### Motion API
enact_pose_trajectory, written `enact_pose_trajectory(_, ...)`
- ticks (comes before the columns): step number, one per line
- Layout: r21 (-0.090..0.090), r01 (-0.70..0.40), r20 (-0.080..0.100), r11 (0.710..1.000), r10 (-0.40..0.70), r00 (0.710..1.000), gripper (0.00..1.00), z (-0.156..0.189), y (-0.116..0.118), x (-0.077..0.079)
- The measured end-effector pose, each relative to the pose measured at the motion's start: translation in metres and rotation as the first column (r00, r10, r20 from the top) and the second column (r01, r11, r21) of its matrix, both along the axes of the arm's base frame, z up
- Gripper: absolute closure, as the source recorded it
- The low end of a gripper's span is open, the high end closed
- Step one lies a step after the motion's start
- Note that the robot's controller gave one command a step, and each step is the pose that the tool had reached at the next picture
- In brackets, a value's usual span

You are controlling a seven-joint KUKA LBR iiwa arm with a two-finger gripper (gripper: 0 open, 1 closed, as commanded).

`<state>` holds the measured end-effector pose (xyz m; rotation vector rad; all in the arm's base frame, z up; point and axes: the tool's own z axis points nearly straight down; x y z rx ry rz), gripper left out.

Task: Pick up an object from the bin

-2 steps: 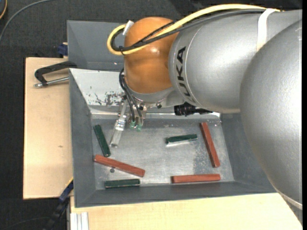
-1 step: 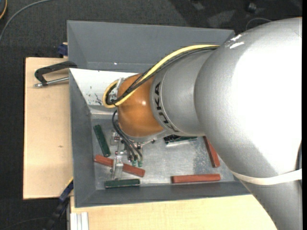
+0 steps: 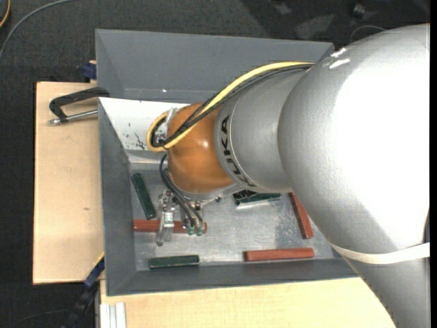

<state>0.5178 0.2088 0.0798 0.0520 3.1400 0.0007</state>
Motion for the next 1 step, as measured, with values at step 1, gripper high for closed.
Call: enact_pose_trajectory(1,0.005,0.026,0.013,1.000,-0.026,1.000,1.00,0.1409,-0.0082,0.0167)
